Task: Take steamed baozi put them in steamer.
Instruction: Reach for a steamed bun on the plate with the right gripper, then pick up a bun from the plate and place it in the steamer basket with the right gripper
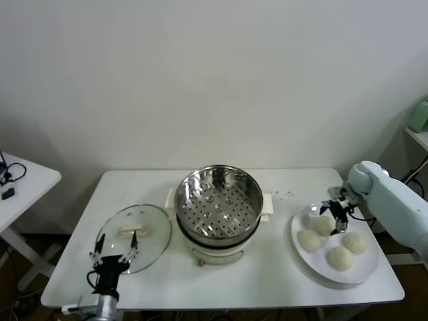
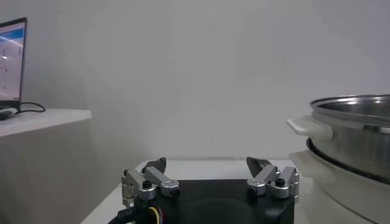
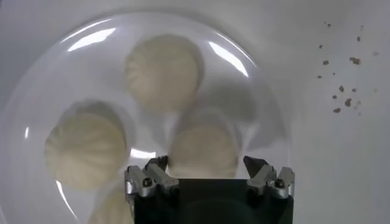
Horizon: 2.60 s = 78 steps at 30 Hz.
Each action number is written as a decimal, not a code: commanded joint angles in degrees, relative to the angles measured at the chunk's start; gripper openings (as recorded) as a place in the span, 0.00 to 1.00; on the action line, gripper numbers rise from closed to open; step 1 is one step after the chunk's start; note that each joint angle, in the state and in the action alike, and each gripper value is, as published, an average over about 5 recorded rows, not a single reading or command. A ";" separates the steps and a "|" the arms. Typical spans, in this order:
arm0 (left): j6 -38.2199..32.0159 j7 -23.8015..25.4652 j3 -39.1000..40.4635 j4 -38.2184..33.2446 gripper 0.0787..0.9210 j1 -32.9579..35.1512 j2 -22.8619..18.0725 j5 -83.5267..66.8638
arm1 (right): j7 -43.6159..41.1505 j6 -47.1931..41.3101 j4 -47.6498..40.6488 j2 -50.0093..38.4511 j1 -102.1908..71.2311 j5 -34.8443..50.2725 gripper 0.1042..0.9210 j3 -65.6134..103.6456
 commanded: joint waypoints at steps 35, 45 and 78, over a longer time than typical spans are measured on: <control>-0.14 -0.18 0.12 -0.24 0.88 1.08 -0.16 -0.05 | -3.06 -0.88 17.45 -3.94 30.88 19.77 0.75 -22.91; 0.27 -0.17 0.77 -0.36 0.88 0.97 -0.28 0.92 | -3.76 4.46 30.48 5.74 42.80 13.39 0.74 -30.07; 1.51 -0.81 0.97 -0.68 0.88 0.45 -0.75 1.49 | -1.18 22.37 18.98 31.47 20.07 -20.94 0.74 -22.43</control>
